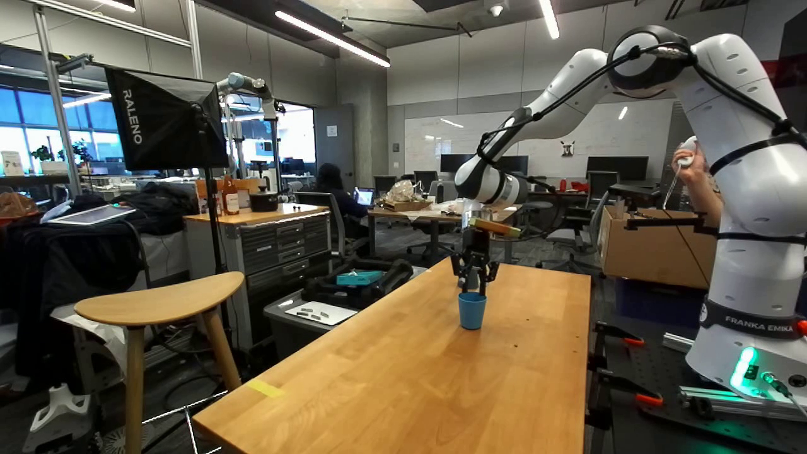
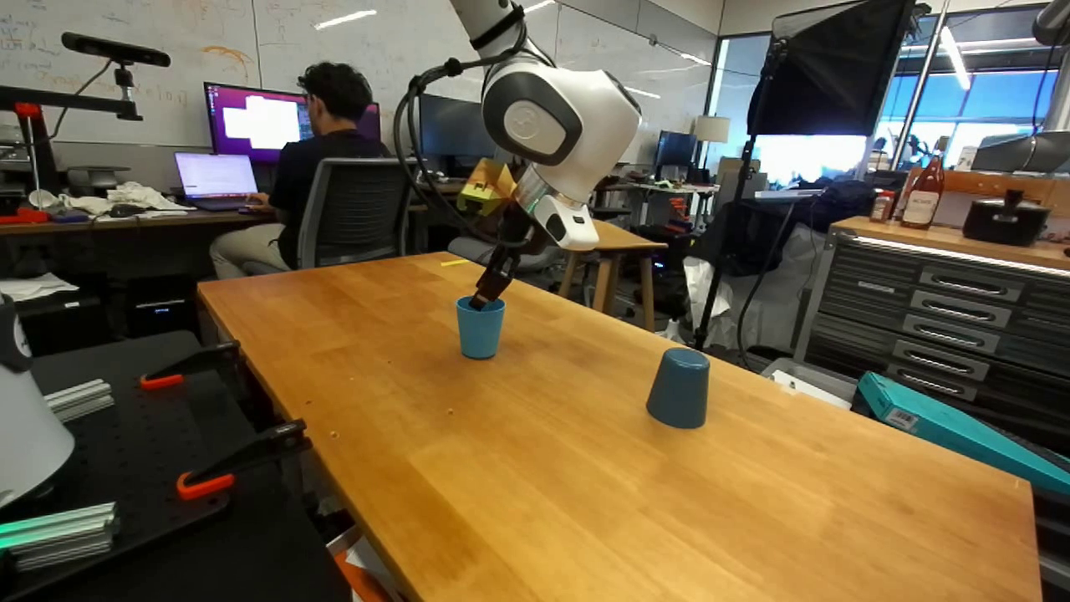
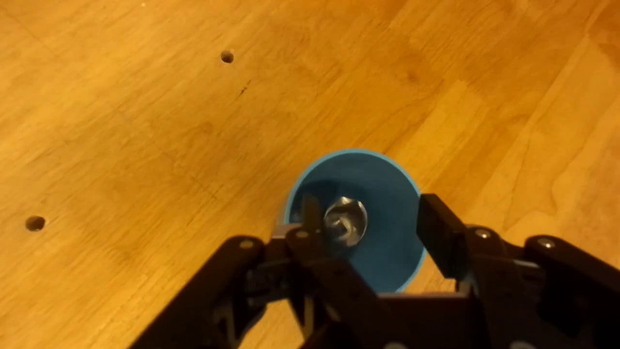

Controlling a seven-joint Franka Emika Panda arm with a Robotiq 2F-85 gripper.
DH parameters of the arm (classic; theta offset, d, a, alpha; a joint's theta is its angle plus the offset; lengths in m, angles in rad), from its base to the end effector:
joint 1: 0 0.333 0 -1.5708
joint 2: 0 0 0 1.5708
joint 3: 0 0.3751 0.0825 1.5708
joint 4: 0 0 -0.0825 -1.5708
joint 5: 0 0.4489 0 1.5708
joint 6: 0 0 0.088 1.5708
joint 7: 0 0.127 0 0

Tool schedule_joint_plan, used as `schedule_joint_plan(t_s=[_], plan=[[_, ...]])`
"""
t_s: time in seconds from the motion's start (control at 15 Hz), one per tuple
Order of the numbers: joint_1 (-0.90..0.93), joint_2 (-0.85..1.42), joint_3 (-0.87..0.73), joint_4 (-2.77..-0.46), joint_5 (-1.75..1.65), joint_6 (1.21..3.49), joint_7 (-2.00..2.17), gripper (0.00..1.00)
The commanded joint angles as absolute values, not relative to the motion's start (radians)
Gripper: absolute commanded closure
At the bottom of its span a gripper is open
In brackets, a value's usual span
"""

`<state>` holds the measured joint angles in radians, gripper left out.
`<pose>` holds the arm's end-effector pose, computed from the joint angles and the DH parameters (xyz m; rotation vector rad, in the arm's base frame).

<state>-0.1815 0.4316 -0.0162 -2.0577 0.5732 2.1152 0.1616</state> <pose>0.6081 -0.0870 0.1881 -2.4866 0.9848 0.4840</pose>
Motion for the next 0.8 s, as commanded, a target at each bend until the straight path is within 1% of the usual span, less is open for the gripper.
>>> schedule_joint_plan(t_s=[0.0, 0.07, 0.2, 0.27, 0.33, 0.4, 0.53, 0.6, 0.73], plan=[[-0.158, 0.397, -0.019, -2.061, 0.591, 2.148, 0.129, 0.66], [-0.152, 0.387, -0.020, -2.060, 0.582, 2.154, 0.128, 0.66], [-0.142, 0.364, -0.023, -2.053, 0.560, 2.144, 0.130, 0.80], [-0.136, 0.355, -0.026, -2.046, 0.540, 2.123, 0.137, 0.40], [-0.128, 0.345, -0.030, -2.040, 0.516, 2.119, 0.143, 0.45], [-0.121, 0.334, -0.033, -2.033, 0.479, 2.108, 0.149, 0.45], [-0.104, 0.315, -0.042, -2.019, 0.387, 2.078, 0.167, 0.33], [-0.094, 0.308, -0.048, -2.010, 0.328, 2.067, 0.175, 0.24], [-0.078, 0.297, -0.059, -1.993, 0.222, 2.041, 0.187, 0.10]])
